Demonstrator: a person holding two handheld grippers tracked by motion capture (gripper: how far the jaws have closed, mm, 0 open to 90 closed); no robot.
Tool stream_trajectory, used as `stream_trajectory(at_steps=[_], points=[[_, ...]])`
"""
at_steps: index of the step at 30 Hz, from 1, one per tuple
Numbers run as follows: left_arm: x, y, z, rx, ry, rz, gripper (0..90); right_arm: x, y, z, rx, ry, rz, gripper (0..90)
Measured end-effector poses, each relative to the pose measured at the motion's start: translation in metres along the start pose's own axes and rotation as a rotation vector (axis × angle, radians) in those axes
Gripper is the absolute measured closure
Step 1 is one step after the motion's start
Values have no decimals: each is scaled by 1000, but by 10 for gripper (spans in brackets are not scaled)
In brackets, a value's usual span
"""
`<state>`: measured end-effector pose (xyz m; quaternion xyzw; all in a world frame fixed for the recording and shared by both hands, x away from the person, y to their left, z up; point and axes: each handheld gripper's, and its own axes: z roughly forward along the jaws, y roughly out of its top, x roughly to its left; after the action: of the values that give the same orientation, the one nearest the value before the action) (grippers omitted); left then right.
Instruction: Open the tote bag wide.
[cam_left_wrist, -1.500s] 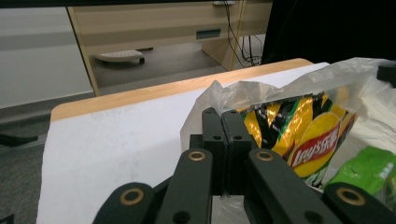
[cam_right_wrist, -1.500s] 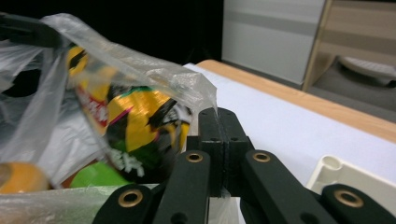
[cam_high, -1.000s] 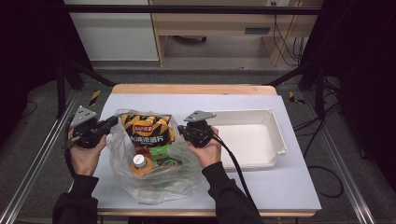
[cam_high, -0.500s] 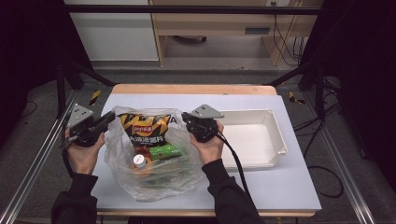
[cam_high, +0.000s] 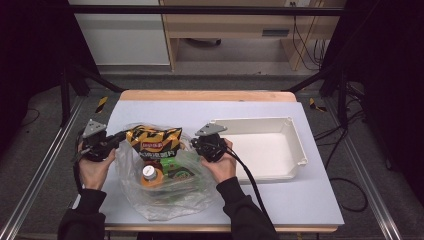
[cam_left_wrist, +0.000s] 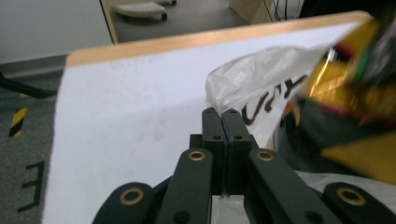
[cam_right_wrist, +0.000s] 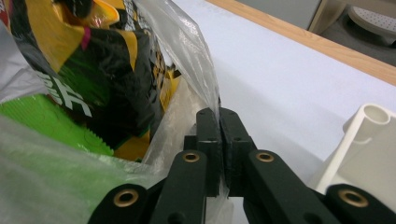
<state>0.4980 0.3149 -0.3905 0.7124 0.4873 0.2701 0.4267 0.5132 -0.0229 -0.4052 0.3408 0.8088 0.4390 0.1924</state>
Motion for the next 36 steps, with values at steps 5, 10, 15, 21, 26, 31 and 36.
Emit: stream_trajectory(at_steps=[5, 10, 15, 21, 26, 31, 36], points=[[-5, -32, 12, 70, -34, 0, 893, -4, -8, 0, 9, -6, 21, 857], [-8, -48, 22, 126, -42, 6, 884, -5, -16, 2, 29, -3, 38, 848], [-10, -59, 29, 148, -56, 3, 869, -6, -21, 6, 40, 1, 44, 819], [-12, -64, 30, 148, -50, 10, 864, -5, -14, -17, -84, 11, 56, 654], [-10, -65, 28, 149, -45, 7, 864, -8, -6, -52, -203, 8, 73, 545], [-11, -64, 26, 137, -44, 3, 864, -3, 0, -79, -279, 38, 72, 481], [-11, -64, 25, 132, -44, 5, 864, 14, 6, -94, -323, 89, 46, 407]])
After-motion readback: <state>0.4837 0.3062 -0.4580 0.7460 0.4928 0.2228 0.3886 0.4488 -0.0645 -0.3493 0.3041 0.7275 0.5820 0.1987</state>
